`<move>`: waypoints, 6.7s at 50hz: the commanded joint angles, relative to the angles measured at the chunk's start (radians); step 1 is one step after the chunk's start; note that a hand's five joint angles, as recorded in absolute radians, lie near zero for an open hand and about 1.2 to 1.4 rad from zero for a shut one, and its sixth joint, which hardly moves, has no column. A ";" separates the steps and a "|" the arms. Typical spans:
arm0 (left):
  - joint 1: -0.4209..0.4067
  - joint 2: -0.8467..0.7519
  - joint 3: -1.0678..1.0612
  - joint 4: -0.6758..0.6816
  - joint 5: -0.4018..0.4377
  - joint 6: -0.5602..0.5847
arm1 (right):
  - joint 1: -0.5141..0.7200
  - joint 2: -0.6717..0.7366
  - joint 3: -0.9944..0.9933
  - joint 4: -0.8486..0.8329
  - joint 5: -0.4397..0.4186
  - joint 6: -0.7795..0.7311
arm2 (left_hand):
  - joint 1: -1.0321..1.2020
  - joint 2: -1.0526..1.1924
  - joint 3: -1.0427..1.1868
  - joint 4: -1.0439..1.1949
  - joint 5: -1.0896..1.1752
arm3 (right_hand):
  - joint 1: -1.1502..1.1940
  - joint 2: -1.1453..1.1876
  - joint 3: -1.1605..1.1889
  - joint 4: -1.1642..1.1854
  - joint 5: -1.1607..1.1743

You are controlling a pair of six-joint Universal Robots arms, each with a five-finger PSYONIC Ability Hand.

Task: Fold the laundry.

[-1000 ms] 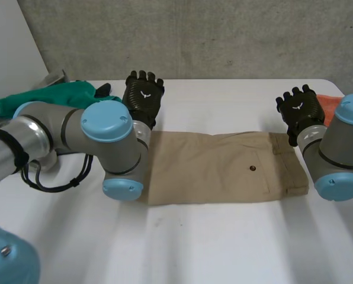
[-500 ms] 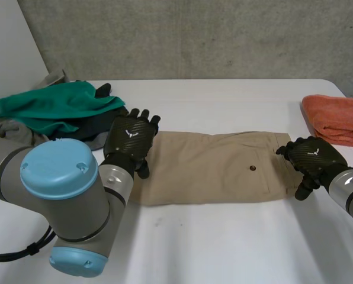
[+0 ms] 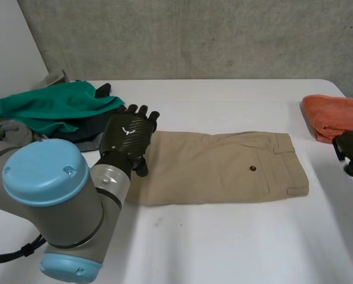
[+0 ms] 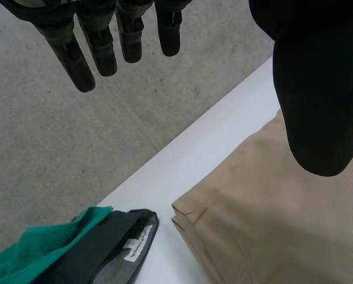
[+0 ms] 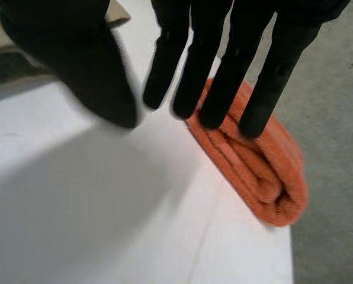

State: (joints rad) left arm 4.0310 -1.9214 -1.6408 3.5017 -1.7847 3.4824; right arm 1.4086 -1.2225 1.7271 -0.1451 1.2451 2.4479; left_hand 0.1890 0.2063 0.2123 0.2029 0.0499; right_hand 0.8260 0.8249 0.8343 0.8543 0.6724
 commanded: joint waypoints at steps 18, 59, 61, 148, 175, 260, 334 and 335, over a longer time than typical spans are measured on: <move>-0.003 0.045 -0.039 0.010 0.064 -0.085 | 0.076 0.084 0.091 -0.020 -0.276 -0.023 | -0.014 -0.032 -0.038 -0.028 -0.050 | -0.213 -0.212 -0.222 -0.242 -0.234; 0.083 0.156 -0.048 0.011 0.068 -0.120 | 0.794 0.165 -0.070 -0.260 -0.254 -0.320 | -0.014 -0.032 -0.038 -0.028 -0.050 | 0.570 0.571 0.562 0.542 0.549; 0.095 0.156 -0.037 0.010 0.068 -0.132 | 0.805 0.179 -0.076 -0.257 -0.248 -0.323 | -0.014 -0.032 -0.038 -0.028 -0.050 | 0.060 0.061 0.051 0.031 0.039; 0.049 -0.024 0.352 -0.420 0.427 -0.292 | 0.589 0.178 0.252 -0.637 -0.081 0.115 | 0.027 0.010 0.004 0.014 -0.008 | -0.651 -0.650 -0.660 -0.680 -0.672; 0.051 -0.034 0.351 -0.418 0.427 -0.292 | 0.645 0.296 0.022 -0.591 -0.076 0.125 | 0.025 0.007 0.001 0.011 -0.011 | -0.430 -0.429 -0.438 -0.458 -0.451; 0.011 0.028 0.337 -0.406 0.444 -0.290 | -0.210 0.873 -1.150 -0.577 -0.358 0.770 | 0.019 0.001 -0.005 0.005 -0.017 | 0.570 0.571 0.562 0.542 0.549; 0.637 -0.453 0.688 -0.145 0.380 0.195 | 0.201 -0.126 0.195 -0.508 -0.190 0.145 | 0.016 -0.002 -0.008 0.002 -0.020 | -0.651 -0.650 -0.660 -0.680 -0.672; 0.640 -0.502 0.731 -0.150 0.393 0.198 | 0.201 -0.123 0.206 -0.505 -0.190 0.131 | 0.027 0.010 0.004 0.013 -0.008 | -0.651 -0.650 -0.660 -0.680 -0.672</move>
State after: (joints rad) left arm 4.6312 -2.2138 -1.0568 3.3492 -1.4114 3.6216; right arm 1.6018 -1.3627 1.8572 -0.6816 1.0503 2.6558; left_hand 0.1890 0.2063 0.2123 0.2029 0.0479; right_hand 0.2303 0.2176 0.2132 0.2144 0.0521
